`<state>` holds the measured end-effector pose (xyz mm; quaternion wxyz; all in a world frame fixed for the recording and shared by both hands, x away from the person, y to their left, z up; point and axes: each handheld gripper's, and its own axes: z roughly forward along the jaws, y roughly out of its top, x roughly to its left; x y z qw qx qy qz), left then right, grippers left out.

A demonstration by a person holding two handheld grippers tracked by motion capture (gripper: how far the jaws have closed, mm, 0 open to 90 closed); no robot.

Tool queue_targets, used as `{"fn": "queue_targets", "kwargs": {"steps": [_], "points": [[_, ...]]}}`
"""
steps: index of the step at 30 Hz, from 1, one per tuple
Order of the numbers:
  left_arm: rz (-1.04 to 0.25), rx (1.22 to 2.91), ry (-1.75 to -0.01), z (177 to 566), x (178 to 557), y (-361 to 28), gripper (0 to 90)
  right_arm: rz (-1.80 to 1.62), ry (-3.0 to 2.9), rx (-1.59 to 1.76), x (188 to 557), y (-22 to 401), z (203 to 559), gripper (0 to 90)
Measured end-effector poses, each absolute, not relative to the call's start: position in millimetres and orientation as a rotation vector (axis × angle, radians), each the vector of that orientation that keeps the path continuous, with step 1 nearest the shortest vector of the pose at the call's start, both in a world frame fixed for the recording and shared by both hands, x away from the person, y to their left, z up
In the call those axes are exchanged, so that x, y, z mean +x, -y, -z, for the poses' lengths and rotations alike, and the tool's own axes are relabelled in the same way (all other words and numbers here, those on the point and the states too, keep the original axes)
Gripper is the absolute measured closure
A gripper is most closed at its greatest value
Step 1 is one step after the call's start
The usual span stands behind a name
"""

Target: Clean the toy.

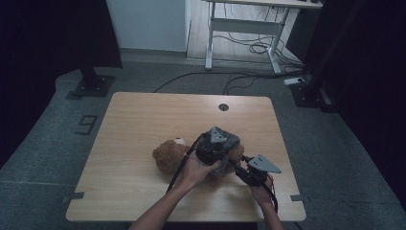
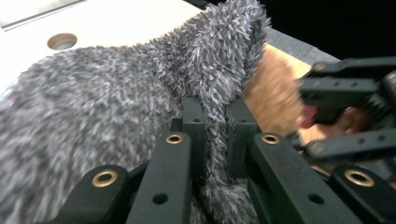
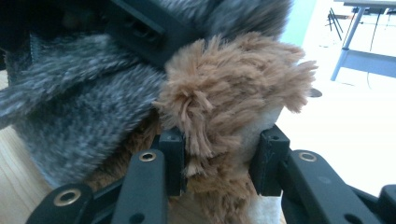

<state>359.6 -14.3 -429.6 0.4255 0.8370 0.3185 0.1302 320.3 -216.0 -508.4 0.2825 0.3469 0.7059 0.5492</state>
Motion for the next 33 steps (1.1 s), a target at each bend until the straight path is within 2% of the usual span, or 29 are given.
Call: {"fn": "queue_targets", "kwargs": {"steps": [8, 15, 21, 26, 30, 33], "points": [[-0.483, 2.083, -0.844, 423, 350, -39, 81.1, -1.464, -1.887, 0.961, 321, 220, 511, 62.9], [-0.441, 2.018, -0.913, 430, 344, -95, 81.1, -1.486, -1.889, 0.983, 323, 223, 515, 62.8], [-0.463, 1.984, -0.914, 425, 336, -119, 80.9, -1.478, -1.891, 0.979, 322, 223, 516, 62.7], [-0.501, 1.932, -1.012, 428, 337, -157, 80.7, -1.49, -1.89, 0.979, 323, 224, 517, 62.7], [-0.485, 1.931, -1.096, 440, 342, -182, 80.7, -1.501, -1.886, 0.985, 323, 225, 518, 62.7], [-0.463, 1.914, -1.102, 441, 342, -187, 80.6, -1.506, -1.887, 0.986, 324, 225, 519, 62.7]]}}
